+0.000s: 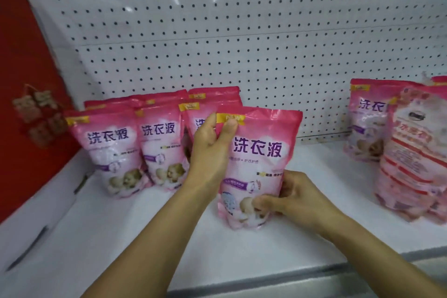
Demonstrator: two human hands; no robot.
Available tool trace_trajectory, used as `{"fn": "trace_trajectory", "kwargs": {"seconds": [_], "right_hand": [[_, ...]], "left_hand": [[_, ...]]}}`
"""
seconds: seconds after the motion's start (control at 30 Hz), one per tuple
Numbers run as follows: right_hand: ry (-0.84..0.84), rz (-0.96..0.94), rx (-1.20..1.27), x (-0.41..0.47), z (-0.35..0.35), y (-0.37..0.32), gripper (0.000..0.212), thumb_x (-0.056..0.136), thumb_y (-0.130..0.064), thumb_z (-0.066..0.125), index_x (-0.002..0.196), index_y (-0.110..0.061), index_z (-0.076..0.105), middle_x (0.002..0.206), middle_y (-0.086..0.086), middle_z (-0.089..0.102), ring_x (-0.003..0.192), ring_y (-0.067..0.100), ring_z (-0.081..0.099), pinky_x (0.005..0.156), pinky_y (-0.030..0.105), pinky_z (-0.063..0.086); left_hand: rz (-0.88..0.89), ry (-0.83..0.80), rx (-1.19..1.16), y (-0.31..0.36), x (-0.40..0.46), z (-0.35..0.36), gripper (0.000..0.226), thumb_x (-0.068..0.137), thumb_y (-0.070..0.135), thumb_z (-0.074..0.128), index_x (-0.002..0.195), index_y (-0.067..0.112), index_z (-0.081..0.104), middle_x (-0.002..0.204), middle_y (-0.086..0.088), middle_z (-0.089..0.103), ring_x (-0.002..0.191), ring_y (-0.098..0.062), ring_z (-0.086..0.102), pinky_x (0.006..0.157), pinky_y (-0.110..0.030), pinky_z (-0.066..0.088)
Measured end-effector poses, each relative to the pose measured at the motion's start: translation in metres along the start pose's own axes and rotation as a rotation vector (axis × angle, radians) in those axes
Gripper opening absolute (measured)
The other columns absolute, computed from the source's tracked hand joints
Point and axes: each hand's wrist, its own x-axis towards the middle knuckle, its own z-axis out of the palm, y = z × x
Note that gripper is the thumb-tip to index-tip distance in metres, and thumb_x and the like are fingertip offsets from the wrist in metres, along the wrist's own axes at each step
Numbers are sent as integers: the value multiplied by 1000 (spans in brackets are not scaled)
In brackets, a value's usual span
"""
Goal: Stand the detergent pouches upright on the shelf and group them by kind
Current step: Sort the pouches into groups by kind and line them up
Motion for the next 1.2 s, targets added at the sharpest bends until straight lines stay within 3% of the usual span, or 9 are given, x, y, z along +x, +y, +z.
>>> {"fn": "trace_trajectory", "kwargs": {"seconds": [0.13, 0.23, 0.33, 0.57, 0.67, 0.83, 0.93, 1.07, 1.2], "right_hand": [[-49, -70, 48, 26, 56, -22, 23, 75, 0, 78, 96, -7, 72, 79, 1, 77, 67, 11, 73, 58, 18, 52], [-82, -121, 15, 52, 104, -36, 30, 72, -3, 81, 101, -5, 72, 88, 2, 77, 75, 14, 75, 67, 26, 60], [-92, -136, 17, 73, 147, -47, 29, 71, -4, 82, 99, -5, 72, 91, 7, 77, 77, 17, 75, 73, 32, 61], [-117, -153, -31, 94, 210, -55, 42, 64, -24, 84, 103, -23, 69, 96, -6, 75, 87, 11, 72, 84, 39, 59], [-153, -160, -84, 93, 208, -59, 53, 64, -34, 82, 112, -25, 63, 106, -7, 72, 97, 13, 68, 90, 40, 56], [-57, -176, -187, 68, 162, -63, 50, 73, -41, 78, 117, -25, 59, 98, -14, 62, 89, 4, 61, 80, 23, 52], [57, -236, -233, 43, 112, -62, 24, 84, -30, 72, 107, -24, 67, 93, -15, 65, 80, -1, 59, 75, 16, 48], [205, -296, -327, -1, 29, -65, 9, 90, -24, 64, 94, -23, 72, 91, -12, 72, 79, 3, 63, 75, 23, 52], [381, -376, -440, -59, -65, -85, 11, 91, -15, 64, 89, -22, 73, 80, -12, 72, 72, 6, 66, 64, 18, 51]], "left_hand": [[47, 147, 45, 11, -5, -63, 11, 96, 23, 62, 90, 26, 71, 92, 3, 75, 97, -24, 69, 99, -55, 50], [50, 255, 75, 18, -6, -110, 17, 95, 22, 64, 83, 31, 74, 95, -5, 74, 98, -34, 69, 97, -59, 50], [5, 373, 59, 21, -5, -148, 18, 94, 17, 64, 83, 25, 74, 90, -8, 73, 87, -26, 68, 91, -56, 55], [-51, 552, 138, 12, 3, -199, 17, 97, 17, 59, 87, 25, 69, 95, -7, 75, 92, -27, 71, 92, -53, 55], [-35, 580, 175, 7, 5, -201, 15, 95, 11, 60, 103, 24, 63, 103, -2, 73, 100, -23, 70, 95, -51, 54], [301, 665, 574, 16, -8, -171, 58, 86, 15, 64, 139, 20, 40, 133, 2, 45, 127, -19, 43, 114, -29, 32], [520, 584, 708, 26, -20, -128, 51, 87, 7, 63, 135, 6, 45, 134, -13, 47, 127, -26, 40, 109, -10, 19], [537, 309, 490, 24, -24, -56, 38, 90, 10, 60, 126, 17, 52, 126, 2, 56, 120, -17, 53, 105, -39, 42], [457, 14, 359, 28, -32, 33, 29, 89, 19, 59, 118, 26, 55, 119, 12, 60, 114, -4, 56, 97, -30, 48]]}}
